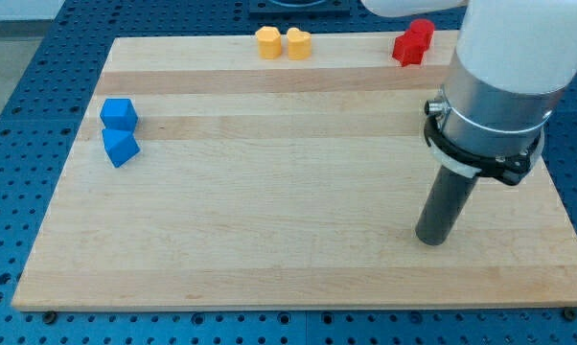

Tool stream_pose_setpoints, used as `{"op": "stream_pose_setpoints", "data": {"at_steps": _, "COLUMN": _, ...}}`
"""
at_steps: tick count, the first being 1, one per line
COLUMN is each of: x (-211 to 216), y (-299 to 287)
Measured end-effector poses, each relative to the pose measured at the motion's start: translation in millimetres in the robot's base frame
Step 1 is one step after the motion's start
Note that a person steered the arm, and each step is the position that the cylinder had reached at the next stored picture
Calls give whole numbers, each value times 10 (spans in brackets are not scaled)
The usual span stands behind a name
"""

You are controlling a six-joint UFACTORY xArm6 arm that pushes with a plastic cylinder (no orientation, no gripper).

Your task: Move the green blocks slightly downwards

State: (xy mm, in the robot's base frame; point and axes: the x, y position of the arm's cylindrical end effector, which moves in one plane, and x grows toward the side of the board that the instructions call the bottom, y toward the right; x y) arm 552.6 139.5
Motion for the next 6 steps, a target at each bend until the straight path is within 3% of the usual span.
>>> {"op": "stream_pose_setpoints", "data": {"at_steps": 1, "x": -317, "y": 672}}
{"op": "stream_pose_setpoints", "data": {"at_steps": 2, "x": -975, "y": 1228}}
{"op": "stream_pose_setpoints", "data": {"at_steps": 3, "x": -1975, "y": 1423}}
{"op": "stream_pose_setpoints", "data": {"at_steps": 4, "x": -2257, "y": 1250}}
{"op": "stream_pose_setpoints", "data": {"at_steps": 5, "x": -2205, "y": 475}}
{"op": "stream_pose_setpoints", "data": {"at_steps": 6, "x": -2032, "y": 342}}
